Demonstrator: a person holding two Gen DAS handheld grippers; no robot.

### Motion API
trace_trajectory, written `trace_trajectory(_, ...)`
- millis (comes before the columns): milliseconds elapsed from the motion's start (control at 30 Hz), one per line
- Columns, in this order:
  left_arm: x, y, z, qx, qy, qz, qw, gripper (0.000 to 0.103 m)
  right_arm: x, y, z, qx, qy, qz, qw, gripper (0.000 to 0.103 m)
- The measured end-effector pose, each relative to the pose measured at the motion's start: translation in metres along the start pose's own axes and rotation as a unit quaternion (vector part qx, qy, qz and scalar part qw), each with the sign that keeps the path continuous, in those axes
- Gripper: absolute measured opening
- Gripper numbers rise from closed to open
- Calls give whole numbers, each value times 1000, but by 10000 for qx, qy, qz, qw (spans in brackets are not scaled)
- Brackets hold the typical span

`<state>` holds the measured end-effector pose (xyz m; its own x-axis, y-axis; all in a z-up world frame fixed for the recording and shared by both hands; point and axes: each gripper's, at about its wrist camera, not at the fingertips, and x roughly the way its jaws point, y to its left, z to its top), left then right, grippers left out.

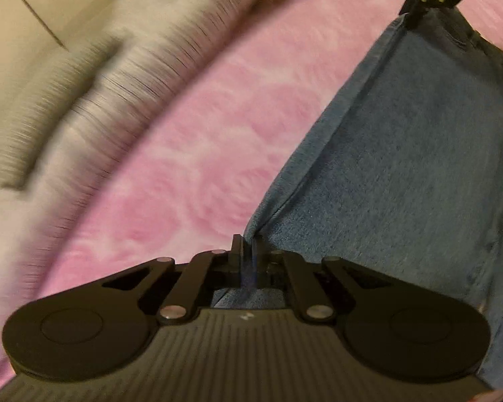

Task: Fold clothes
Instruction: 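Grasp the jeans with both grippers and fold one leg over the other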

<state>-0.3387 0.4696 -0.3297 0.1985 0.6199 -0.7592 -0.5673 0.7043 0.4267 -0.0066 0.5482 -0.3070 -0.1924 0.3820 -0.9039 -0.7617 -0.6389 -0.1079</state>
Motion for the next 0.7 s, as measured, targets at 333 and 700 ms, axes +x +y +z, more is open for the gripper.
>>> trace_trajectory(333, -194, -111, -35, -1237, -243, 1459, 9812, 4, -141, 140, -60, -437, -769, -1446, 9855, 9)
trace_trajectory(700, -222, -201, -108, -3737, 1632, 105, 9130, 12, -130, 255, -188, -11, 1572, -478, 9864, 29)
